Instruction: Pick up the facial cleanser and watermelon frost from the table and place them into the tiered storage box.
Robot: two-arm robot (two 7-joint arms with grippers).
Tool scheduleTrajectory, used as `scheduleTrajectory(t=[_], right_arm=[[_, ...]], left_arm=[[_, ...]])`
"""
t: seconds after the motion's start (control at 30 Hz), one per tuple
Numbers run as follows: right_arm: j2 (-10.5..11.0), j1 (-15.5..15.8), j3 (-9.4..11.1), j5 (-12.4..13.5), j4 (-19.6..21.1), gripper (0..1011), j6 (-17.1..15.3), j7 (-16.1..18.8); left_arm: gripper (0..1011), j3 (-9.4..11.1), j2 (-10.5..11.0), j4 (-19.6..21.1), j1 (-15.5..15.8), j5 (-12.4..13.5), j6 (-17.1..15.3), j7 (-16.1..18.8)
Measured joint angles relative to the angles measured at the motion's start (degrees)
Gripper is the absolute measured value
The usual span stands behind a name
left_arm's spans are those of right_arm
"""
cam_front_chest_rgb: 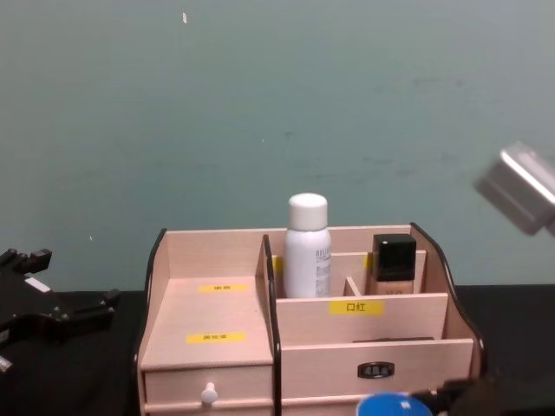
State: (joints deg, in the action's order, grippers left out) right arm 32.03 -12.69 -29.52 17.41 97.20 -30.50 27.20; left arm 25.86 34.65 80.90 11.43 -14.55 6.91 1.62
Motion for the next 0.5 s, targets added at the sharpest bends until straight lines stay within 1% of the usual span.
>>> scheduleTrajectory(t=[0.17, 0.3, 0.43, 0.5], right_arm=[[0.03, -0.66, 0.35, 1.00, 1.62, 716, -0.75, 0.47], [-0.23, -2.13, 0.42, 2.04, 3.25, 715, -1.49, 0.94], [-0.77, -4.12, -0.38, 2.62, 4.20, 716, -1.89, 1.46], [-1.26, -5.38, -1.09, 2.70, 4.34, 716, -1.94, 1.75]], left_arm=[[1010, 0.00, 0.00, 0.00, 0.00, 0.00, 0.00, 0.00], [1010, 0.00, 0.00, 0.00, 0.00, 0.00, 0.00, 0.00], [1010, 0.00, 0.00, 0.00, 0.00, 0.00, 0.00, 0.00], [1010, 0.00, 0.00, 0.00, 0.00, 0.00, 0.00, 0.00]])
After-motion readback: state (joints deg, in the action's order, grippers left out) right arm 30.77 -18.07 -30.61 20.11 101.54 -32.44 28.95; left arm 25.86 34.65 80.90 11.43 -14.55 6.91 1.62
